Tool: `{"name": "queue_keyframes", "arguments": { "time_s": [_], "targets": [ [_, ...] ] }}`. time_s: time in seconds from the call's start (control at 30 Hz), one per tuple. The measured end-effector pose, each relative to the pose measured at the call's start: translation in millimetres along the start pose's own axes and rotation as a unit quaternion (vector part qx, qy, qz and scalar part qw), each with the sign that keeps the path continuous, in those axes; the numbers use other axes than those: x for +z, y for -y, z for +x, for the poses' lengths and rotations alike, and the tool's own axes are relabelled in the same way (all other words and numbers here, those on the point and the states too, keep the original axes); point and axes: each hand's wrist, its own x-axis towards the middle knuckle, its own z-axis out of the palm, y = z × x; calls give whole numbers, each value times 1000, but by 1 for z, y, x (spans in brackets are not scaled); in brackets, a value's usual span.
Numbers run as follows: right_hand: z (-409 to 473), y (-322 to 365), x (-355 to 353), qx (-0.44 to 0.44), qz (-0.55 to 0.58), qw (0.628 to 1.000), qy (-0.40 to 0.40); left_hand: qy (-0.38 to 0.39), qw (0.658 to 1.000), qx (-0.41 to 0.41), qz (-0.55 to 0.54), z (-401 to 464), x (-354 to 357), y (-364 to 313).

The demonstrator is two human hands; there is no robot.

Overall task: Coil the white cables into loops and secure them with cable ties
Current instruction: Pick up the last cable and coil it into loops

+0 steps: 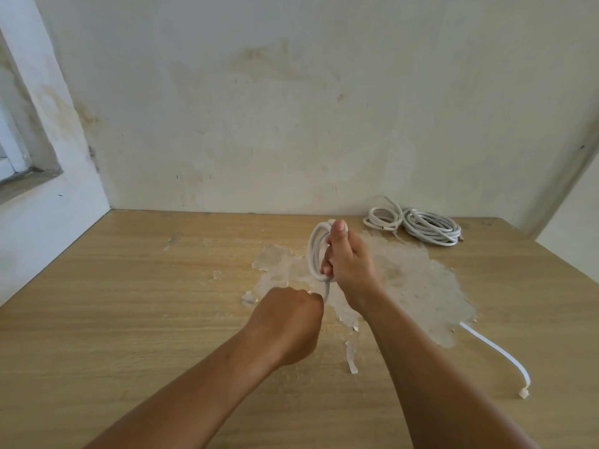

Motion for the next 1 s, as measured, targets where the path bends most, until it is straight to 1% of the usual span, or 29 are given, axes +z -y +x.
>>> {"name": "queue_keyframes", "arguments": {
  "time_s": [0.1, 0.17, 0.23, 0.33, 0.4, 0.43, 0.5, 0.6, 0.7, 0.8, 0.87, 0.93, 1.0],
  "targets": [
    [0, -5, -6, 46, -3, 998, 39, -16, 995, 91, 44, -2, -3, 8],
    [0, -7, -11, 87, -9, 994, 72, -46, 984, 159, 67, -2, -1, 19],
    [-3, -8, -13, 102, -22, 989, 110, -110, 966, 221, 73, 0, 3, 31],
    [-5, -3, -15, 110, -37, 981, 154, -215, 926, 303, 67, 5, -2, 39],
    [-8, 2, -13, 106, -76, 973, 189, -275, 897, 339, 72, 9, -9, 42],
    [-11, 3, -11, 100, -108, 968, 205, -295, 888, 346, 70, 11, -12, 43],
    [-14, 5, -6, 89, -155, 955, 238, -316, 883, 344, 47, 15, -16, 45],
    [-17, 3, -6, 92, -125, 955, 252, -332, 888, 317, 11, 15, -17, 50],
    [-20, 0, -7, 102, -132, 951, 259, -360, 887, 287, -14, 13, -19, 54],
    [-30, -5, 1, 132, -71, 942, 300, -367, 894, 255, -43, 15, -22, 59],
    [-33, -7, 4, 149, -20, 930, 334, -339, 912, 206, -104, 15, -24, 60],
    [-33, -6, 3, 163, 26, 918, 361, -282, 930, 139, -190, 14, -22, 60],
    [-30, -2, 2, 161, 56, 915, 365, -216, 934, 81, -274, 14, -20, 59]
  ]
}}
